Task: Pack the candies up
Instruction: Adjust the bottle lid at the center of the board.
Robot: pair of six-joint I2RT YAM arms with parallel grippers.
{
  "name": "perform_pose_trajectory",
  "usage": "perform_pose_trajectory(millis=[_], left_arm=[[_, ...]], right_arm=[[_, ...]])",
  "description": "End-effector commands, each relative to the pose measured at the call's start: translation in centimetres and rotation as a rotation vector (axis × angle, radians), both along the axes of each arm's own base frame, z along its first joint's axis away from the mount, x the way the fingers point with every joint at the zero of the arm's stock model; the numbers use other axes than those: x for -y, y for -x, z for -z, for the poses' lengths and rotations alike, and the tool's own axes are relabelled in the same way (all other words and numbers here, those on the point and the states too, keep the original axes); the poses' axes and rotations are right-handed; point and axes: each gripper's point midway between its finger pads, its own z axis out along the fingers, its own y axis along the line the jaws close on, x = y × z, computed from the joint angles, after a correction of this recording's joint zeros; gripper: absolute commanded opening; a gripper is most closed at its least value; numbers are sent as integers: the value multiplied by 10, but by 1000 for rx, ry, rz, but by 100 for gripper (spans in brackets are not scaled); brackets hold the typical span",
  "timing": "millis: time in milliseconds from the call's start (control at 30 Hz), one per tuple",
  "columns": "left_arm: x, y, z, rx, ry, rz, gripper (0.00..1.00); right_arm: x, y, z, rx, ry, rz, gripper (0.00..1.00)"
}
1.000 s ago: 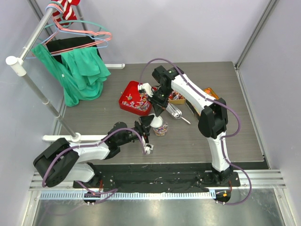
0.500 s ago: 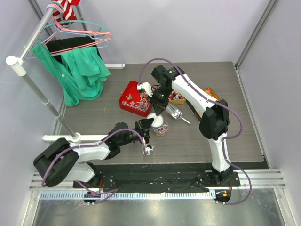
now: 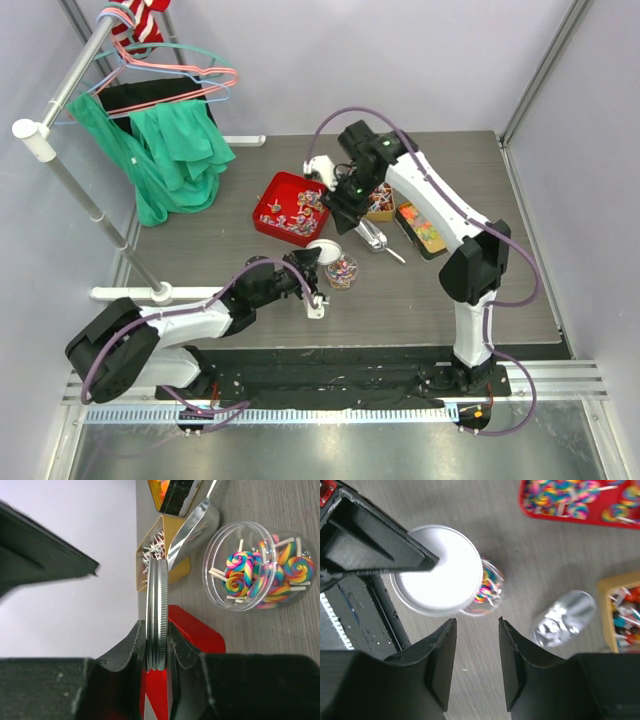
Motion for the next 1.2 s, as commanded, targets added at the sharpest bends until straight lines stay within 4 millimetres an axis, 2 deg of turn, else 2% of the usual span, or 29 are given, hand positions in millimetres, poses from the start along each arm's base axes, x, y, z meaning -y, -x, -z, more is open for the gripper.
perform_pose_trajectory(millis=[0, 67, 100, 133, 200, 233, 267, 300, 333, 367, 400, 433, 467, 500, 533, 567, 600, 667, 700, 733, 767, 800, 833, 867, 900, 933, 967, 1000, 1167], left_arm=[[-4, -16, -28, -155, 127, -132, 0], [-7, -23, -28, -222, 130, -192, 0], [-9, -25, -26, -279, 150, -226, 0], [-9, -31, -35, -305, 178, -248, 0], [-12, -32, -27, -399, 175, -286, 0], [-13, -38, -36, -446, 225, -312, 0], [-13, -38, -34, -486, 231, -321, 0], [-15, -37, -26, -540, 217, -337, 0], [-15, -41, -32, -592, 256, -352, 0], [-13, -41, -32, -639, 272, -342, 0], [-14, -39, -23, -701, 253, -351, 0], [-11, -42, -33, -724, 275, -341, 0], [-14, -45, -33, -783, 306, -361, 0], [-8, -40, -33, -843, 305, -317, 0], [-7, -42, -38, -894, 316, -313, 0], [-10, -43, -37, -972, 339, -316, 0], [-3, -37, -49, -1041, 350, -245, 0], [-4, -39, -50, -1168, 377, -224, 0], [3, -30, -62, -1238, 368, -143, 0], [5, -30, -57, -1298, 358, -129, 0], [4, -31, -59, -1352, 368, -123, 0], [11, -27, -72, -1398, 358, -49, 0], [11, -24, -62, -1485, 333, -56, 0], [12, -22, -62, -1545, 326, -44, 0], [14, -28, -73, -1557, 335, -20, 0], [15, -21, -75, -1625, 317, 10, 0], [17, -25, -67, -1672, 308, 9, 0], [18, -30, -76, -1689, 320, 17, 0], [28, -38, -85, -1827, 365, 84, 0]], right_arm=[[24, -22, -73, 193, -120, 87, 47], [35, -32, -84, 244, -124, 145, 50], [40, -27, -92, 263, -136, 156, 50], [41, -30, -99, 290, -159, 178, 51], [46, -25, -94, 293, -159, 195, 52], [46, -24, -110, 357, -204, 200, 56], [46, -22, -115, 376, -225, 214, 56], [49, -17, -99, 356, -217, 218, 59], [49, -15, -117, 427, -266, 218, 61], [51, -11, -103, 411, -256, 221, 62], [53, -10, -105, 434, -265, 226, 63], [52, -14, -112, 486, -296, 226, 64], [56, -7, -122, 533, -320, 220, 64], [59, -5, -106, 537, -306, 218, 64], [57, -10, -113, 599, -341, 210, 64], [61, -2, -103, 609, -345, 204, 65], [58, -5, -107, 657, -376, 197, 71], [59, 2, -92, 651, -373, 179, 82], [58, 2, -90, 667, -364, 173, 87], [58, 2, -87, 675, -354, 169, 95], [59, 4, -78, 681, -337, 165, 98], [59, 0, -82, 737, -329, 173, 100], [58, -1, -82, 767, -332, 167, 100], [60, 1, -70, 773, -318, 162, 100], [59, -2, -84, 843, -351, 175, 100], [58, -2, -84, 871, -345, 180, 100], [57, -2, -83, 885, -345, 178, 100], [54, -2, -84, 889, -344, 171, 100], [44, -4, -86, 935, -318, 151, 100]])
